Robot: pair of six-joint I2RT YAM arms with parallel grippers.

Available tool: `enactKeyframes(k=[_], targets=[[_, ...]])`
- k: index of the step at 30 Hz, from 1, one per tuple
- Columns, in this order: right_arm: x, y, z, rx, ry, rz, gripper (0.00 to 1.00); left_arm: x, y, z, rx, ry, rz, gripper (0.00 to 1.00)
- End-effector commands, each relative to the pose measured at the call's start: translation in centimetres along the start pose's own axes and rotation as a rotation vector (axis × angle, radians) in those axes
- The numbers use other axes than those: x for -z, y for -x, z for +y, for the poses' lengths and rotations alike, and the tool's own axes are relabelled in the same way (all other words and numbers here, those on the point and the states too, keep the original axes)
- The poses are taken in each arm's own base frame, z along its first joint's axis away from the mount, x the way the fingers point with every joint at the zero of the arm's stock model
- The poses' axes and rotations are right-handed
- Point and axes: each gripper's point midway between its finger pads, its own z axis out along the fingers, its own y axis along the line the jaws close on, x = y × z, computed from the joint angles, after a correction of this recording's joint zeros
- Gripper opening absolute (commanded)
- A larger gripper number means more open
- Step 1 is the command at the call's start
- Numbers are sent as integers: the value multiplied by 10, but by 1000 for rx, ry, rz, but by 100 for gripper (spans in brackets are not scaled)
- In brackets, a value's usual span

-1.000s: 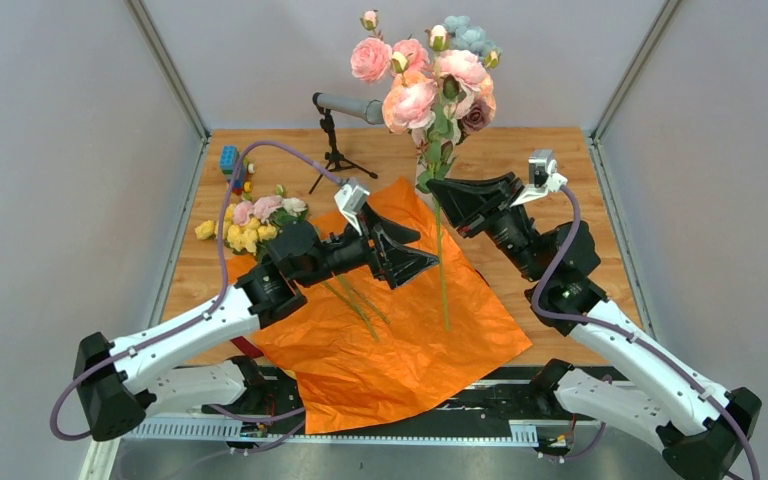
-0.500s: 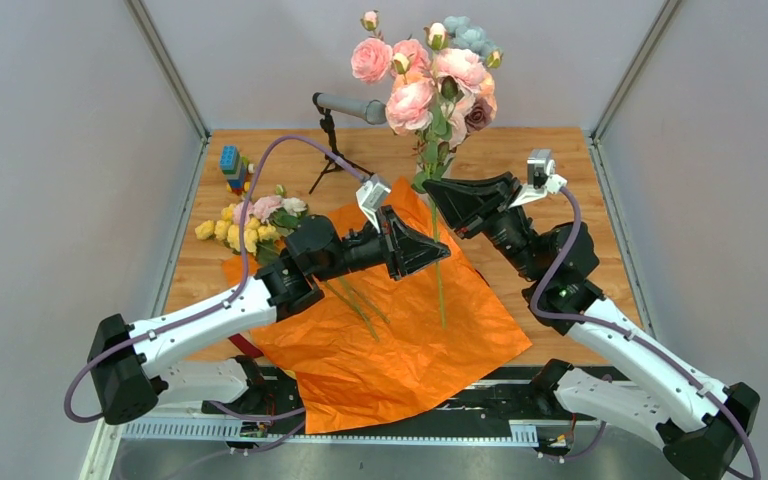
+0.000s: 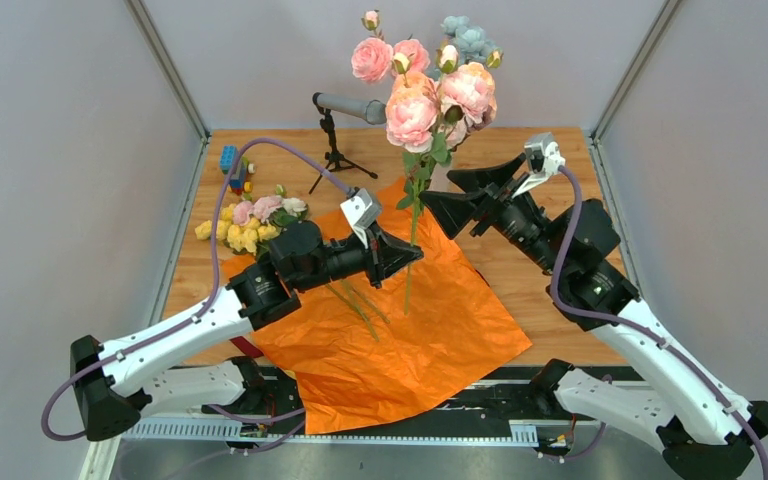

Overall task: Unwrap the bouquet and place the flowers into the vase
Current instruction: Insert the fake flower into the vase.

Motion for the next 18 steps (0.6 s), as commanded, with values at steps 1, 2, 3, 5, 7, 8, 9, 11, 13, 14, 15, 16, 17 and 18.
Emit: enactKeyframes(k=[1,2,3,5,7,8,9,11,13,14,15,16,17,18], targets=[[11,8,31,69,154,124,85,15,10,6,-149,44,15,0],[11,8,37,69,192,143,87,16,11,6,-153,42,14,0],[12,8,41,65,223,161,88,17,11,5,-157,38,13,0],[10,8,46,59,252,179,89,19,3,5,-159,34,46,0],[4,7,44,49,248,188,89,21,-1,4,-162,26,56,0],[1,6,43,44,244,191,89,22,-2,4,-162,23,56,0],[-2,5,43,35,241,193,88,23,-3,3,-162,16,57,0],[-6,3,43,15,243,197,85,25,-5,0,-158,1,56,0],[-10,1,45,-6,261,200,81,25,-6,-1,-154,-7,55,0],[-11,1,47,-16,273,198,79,25,-7,-1,-152,-7,60,0],[-13,0,48,-25,278,197,76,25,-8,-1,-153,-6,68,0],[-14,0,48,-31,280,192,73,25,-10,-1,-155,-8,76,0],[-15,-1,47,-37,275,187,71,26,-10,-1,-157,-10,83,0],[-16,-1,45,-42,267,179,69,26,-11,0,-163,-8,88,0]])
